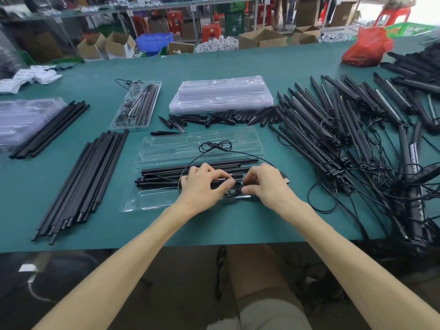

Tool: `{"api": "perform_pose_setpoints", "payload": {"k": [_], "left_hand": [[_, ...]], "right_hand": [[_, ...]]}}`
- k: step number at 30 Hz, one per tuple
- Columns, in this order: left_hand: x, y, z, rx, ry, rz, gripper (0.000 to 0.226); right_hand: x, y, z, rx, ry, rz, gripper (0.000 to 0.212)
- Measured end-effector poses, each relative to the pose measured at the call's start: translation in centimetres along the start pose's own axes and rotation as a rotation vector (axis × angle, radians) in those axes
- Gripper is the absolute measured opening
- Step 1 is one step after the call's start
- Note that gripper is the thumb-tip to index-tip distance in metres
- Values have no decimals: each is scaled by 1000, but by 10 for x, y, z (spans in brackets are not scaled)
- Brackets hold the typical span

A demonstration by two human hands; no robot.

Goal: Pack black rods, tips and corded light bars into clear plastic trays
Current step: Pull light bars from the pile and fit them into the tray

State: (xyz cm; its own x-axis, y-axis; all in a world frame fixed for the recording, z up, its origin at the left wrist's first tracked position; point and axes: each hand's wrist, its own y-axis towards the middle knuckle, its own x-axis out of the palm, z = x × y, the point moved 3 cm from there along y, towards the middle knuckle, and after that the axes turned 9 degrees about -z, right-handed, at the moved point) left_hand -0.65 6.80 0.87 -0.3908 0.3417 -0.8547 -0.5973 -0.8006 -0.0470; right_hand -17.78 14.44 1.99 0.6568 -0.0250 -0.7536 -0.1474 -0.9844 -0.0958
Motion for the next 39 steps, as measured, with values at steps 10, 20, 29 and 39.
{"api": "perform_pose_setpoints", "payload": {"k": [10,20,29,39], "left_hand": [[3,0,8,37,131,63,29],[6,3,12,102,149,103,26],[9,8,7,54,87,74,28],[14,9,11,89,38,95,33]], "right_hand": [[-2,-3,5,23,-55,41,22],[-9,1,1,54,-211,38,25],[-7,9,-4,-51,-266,-67,20],[-13,3,7,-191,-293,-125,27]]}}
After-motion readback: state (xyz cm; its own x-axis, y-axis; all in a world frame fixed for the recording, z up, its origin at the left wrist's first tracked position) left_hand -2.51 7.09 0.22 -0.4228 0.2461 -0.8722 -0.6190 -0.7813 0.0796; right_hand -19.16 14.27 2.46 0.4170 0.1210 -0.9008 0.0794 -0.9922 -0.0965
